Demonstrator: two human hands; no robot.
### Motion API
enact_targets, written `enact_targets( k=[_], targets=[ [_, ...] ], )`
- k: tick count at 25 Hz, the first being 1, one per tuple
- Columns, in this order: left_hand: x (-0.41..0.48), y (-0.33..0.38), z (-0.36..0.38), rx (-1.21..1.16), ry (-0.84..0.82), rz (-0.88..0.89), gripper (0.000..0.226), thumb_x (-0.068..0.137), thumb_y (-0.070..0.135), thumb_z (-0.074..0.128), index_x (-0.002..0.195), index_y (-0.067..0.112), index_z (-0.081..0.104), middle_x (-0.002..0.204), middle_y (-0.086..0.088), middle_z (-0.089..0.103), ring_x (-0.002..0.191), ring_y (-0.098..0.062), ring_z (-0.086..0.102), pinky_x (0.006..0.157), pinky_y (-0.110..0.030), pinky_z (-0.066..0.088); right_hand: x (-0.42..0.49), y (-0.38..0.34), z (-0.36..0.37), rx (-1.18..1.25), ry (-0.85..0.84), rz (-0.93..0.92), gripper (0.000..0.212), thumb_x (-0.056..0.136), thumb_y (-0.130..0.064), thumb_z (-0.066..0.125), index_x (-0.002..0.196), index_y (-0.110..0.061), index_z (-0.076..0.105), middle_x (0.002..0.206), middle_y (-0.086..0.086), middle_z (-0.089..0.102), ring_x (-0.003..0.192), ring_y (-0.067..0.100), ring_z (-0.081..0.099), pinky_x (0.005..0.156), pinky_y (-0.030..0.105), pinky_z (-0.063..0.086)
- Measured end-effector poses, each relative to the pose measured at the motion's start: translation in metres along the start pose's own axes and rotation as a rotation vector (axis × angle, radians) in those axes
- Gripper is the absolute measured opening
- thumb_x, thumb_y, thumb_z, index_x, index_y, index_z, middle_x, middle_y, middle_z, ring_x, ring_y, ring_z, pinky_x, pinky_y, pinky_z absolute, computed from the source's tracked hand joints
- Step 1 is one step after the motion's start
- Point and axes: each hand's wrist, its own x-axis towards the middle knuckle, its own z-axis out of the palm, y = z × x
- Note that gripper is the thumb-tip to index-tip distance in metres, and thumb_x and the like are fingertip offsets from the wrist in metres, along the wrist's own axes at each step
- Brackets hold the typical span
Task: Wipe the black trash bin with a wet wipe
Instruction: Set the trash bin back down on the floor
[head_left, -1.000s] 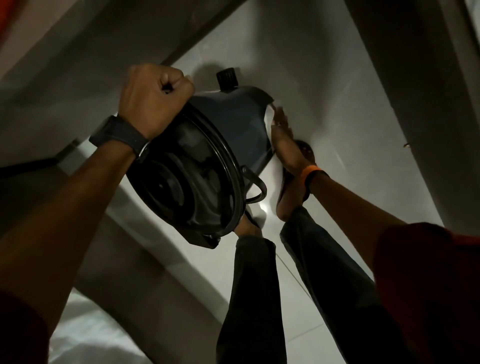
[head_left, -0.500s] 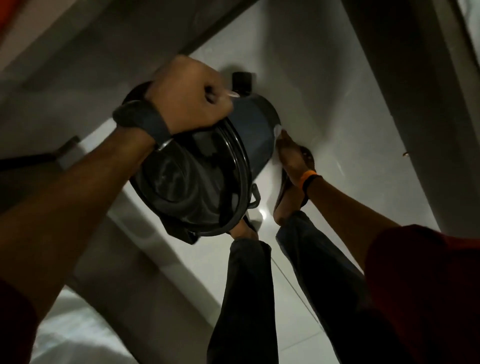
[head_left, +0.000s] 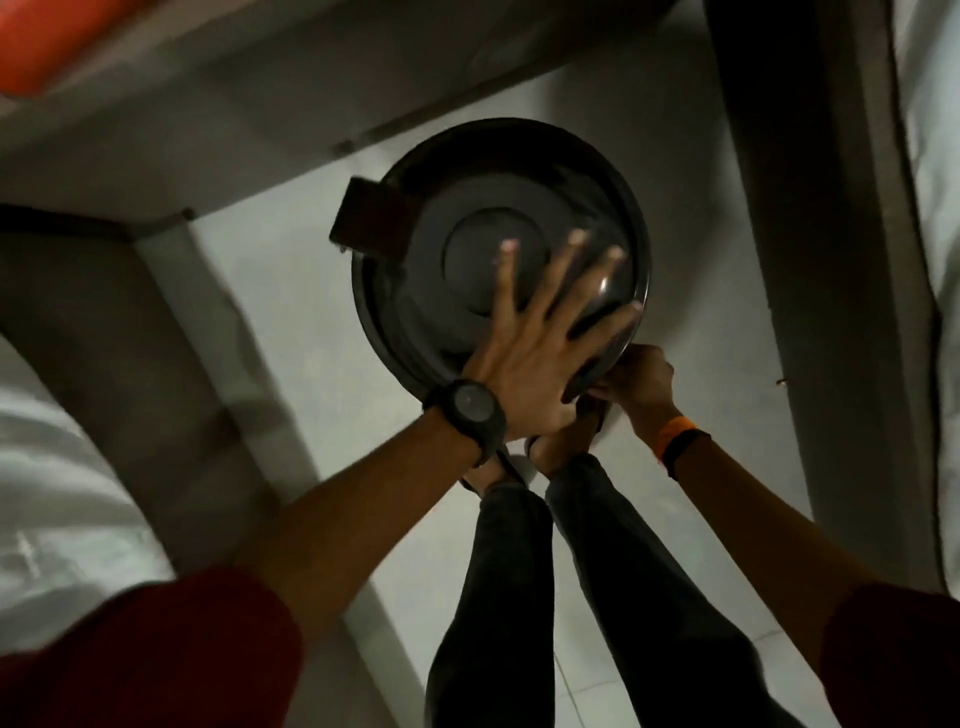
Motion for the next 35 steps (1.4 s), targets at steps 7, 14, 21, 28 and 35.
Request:
enact_targets(
  k=[7,14,21,28,35],
  targets=[
    [-0.075,-0.042,0.042,0.126,-0.028,0.182,0.125,0.063,0.037,0.081,0.155,0.028,-0.003,0.166,-0.01,-0.007,0.152,-0.036,-0.007,0.108,-0.083,0.007,0.0,-0.003,-0.005,-0.18,0.011,-0.115,0.016,0.09,0.001,0.066,0.104,0.002,0.073,0.1,0.024,0.074,0.087,0.04,0.074,0.082,0.038,0.063],
    [-0.069,-0.075,0.015,0.104,-0.033,0.121,0.112,0.077,0.049,0.072,0.155,0.023,-0.005,0.166,-0.009,0.0,0.153,-0.034,0.0,0.112,-0.079,0.01,-0.012,0.0,0.008,-0.164,0.032,-0.094,0.019,0.091,0.004,0.063,0.108,0.003,0.071,0.106,0.024,0.072,0.093,0.045,0.072,0.088,0.048,0.061],
    [-0.121,-0.122,-0.088,-0.58,0.535,-0.497,0.055,0.099,0.041,0.044,0.143,0.009,0.043,0.157,-0.013,0.035,0.151,-0.032,0.019,0.122,-0.06,0.018,-0.071,-0.009,0.003,-0.01,0.002,-0.221,0.019,0.09,0.008,0.062,0.08,-0.007,0.066,0.072,0.008,0.063,0.058,0.004,0.062,0.056,0.022,0.056],
    [-0.109,-0.17,-0.16,-0.825,0.724,-0.553,0.033,0.105,0.021,0.04,0.126,0.004,0.06,0.122,-0.008,0.065,0.111,0.0,0.055,0.1,-0.013,0.039,-0.106,-0.077,0.023,0.23,0.136,-0.137,0.011,0.091,-0.006,0.065,0.092,-0.002,0.075,0.063,0.003,0.067,0.042,0.002,0.064,0.048,0.017,0.058],
    [-0.085,-0.16,-0.171,-1.034,0.766,-0.758,0.03,0.1,0.029,0.042,0.07,0.034,0.044,0.061,0.023,0.045,0.066,0.02,0.047,0.07,-0.001,0.034,-0.084,-0.138,0.047,0.427,0.076,-0.212,0.016,0.098,-0.007,0.056,0.095,-0.002,0.071,0.072,0.002,0.066,0.058,0.01,0.065,0.059,0.023,0.06]
  ],
)
